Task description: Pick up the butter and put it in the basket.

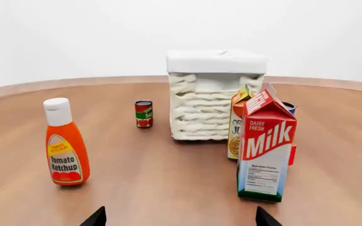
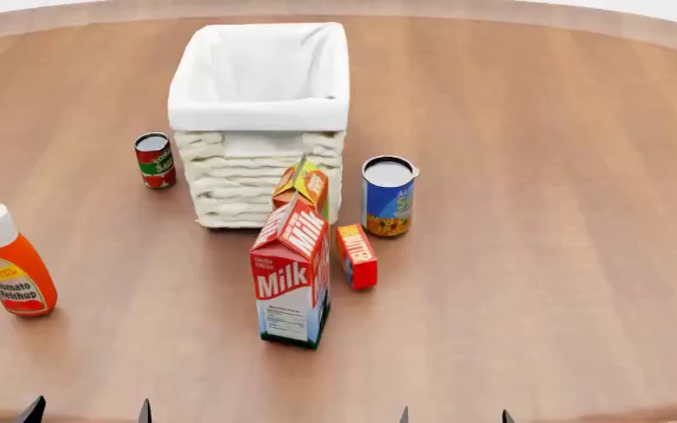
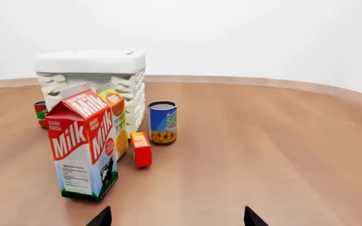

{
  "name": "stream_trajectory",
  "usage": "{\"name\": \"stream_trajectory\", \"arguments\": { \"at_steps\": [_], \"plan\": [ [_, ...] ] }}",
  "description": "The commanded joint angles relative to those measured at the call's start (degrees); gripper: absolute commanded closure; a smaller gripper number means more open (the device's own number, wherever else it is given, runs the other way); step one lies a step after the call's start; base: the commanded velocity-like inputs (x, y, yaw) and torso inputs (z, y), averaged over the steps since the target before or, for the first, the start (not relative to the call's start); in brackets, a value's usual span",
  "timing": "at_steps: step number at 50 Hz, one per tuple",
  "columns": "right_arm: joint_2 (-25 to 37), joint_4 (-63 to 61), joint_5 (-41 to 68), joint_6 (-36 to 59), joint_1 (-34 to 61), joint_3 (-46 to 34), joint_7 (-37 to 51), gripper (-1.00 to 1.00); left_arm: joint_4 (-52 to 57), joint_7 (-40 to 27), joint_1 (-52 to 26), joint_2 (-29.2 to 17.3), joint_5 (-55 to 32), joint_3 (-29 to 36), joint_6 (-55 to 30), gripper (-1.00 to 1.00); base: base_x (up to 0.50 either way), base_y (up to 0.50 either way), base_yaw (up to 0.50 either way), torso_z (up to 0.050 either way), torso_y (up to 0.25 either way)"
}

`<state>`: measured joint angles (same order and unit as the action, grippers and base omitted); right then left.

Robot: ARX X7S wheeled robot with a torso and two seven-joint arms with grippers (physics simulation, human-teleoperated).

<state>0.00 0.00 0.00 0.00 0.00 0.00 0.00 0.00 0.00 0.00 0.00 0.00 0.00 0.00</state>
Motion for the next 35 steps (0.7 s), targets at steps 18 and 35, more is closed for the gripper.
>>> {"name": "stream_trajectory", "arguments": {
  "at_steps": [18, 35],
  "plan": [
    [7.03, 2.41, 2.21, -3.32, -1.12, -3.75, 6.02, -1.0, -2.34, -4.23, 0.33, -2.34, -4.23, 5.66, 0.56, -1.0, 0.0, 0.0, 0.09, 0.0, 0.0],
    [5.98, 2.39, -0.17, 0.82, 1.93, -7.32, 7.72, -1.0, 1.23, -5.44, -2.41, -5.89, -9.78, 5.05, -3.97, -1.0, 0.0, 0.0, 0.5, 0.0, 0.0]
  ]
}}
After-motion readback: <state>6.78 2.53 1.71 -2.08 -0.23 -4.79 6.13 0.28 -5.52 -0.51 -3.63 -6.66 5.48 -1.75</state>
